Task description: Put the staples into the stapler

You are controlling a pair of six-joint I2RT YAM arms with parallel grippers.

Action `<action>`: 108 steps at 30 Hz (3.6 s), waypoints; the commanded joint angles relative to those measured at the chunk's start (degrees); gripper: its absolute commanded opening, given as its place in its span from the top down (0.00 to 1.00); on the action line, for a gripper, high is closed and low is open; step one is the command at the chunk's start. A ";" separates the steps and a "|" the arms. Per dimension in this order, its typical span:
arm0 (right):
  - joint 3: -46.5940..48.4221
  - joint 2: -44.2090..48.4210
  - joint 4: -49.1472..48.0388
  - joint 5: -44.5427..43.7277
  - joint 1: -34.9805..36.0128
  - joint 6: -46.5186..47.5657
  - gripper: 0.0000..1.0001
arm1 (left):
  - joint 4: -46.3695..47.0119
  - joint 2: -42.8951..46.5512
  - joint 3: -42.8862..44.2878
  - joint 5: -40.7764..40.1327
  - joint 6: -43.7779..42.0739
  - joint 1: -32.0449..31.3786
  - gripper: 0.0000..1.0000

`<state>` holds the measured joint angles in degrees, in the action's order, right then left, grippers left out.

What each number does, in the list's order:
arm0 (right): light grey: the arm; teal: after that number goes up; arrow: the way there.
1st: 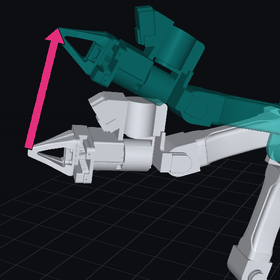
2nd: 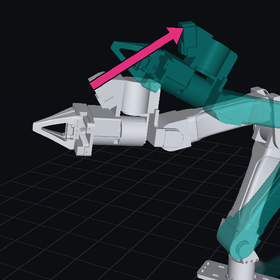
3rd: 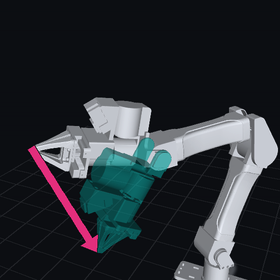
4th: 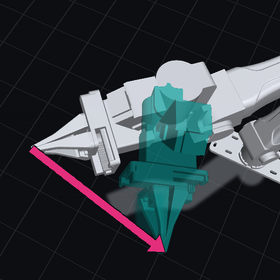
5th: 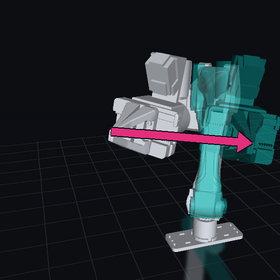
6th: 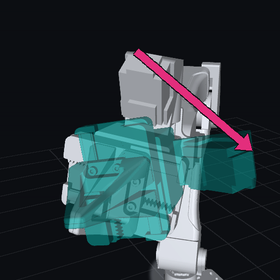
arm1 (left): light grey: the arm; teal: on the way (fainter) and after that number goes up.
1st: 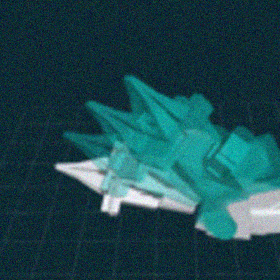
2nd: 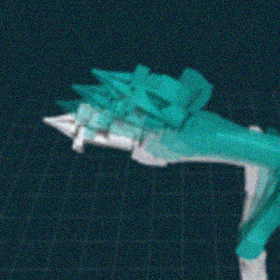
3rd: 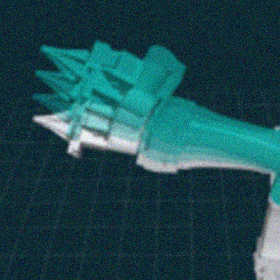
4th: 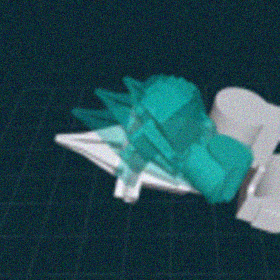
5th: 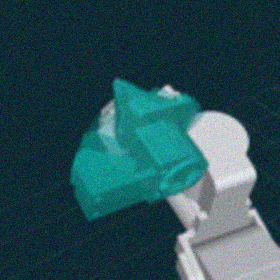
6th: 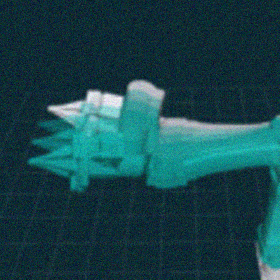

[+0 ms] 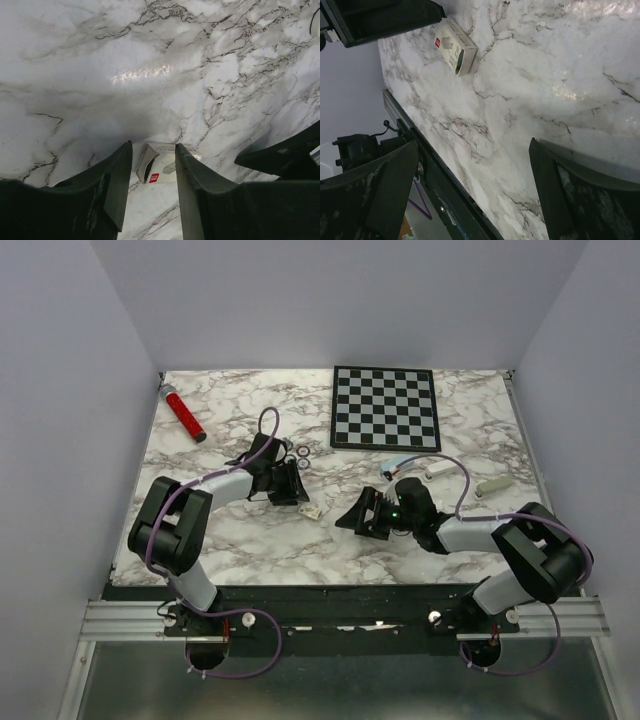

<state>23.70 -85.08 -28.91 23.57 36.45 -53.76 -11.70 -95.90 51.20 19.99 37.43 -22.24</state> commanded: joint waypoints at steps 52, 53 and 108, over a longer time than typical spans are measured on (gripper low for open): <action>9.08 -15.20 0.08 -0.81 0.47 3.39 0.33 | 8.45 3.44 -9.80 3.83 10.03 -5.53 0.82; 9.08 -15.29 0.16 -0.81 0.47 3.40 0.33 | 8.63 3.44 -9.80 4.00 9.94 -5.80 0.88; 27.44 -10.20 45.33 -25.94 7.59 17.46 0.99 | 10.30 8.53 -14.37 6.38 11.09 -7.29 1.00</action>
<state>49.95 -96.27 7.40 4.03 44.16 -38.37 -1.28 -89.17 38.59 25.19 49.36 -29.78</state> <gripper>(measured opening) 0.012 0.007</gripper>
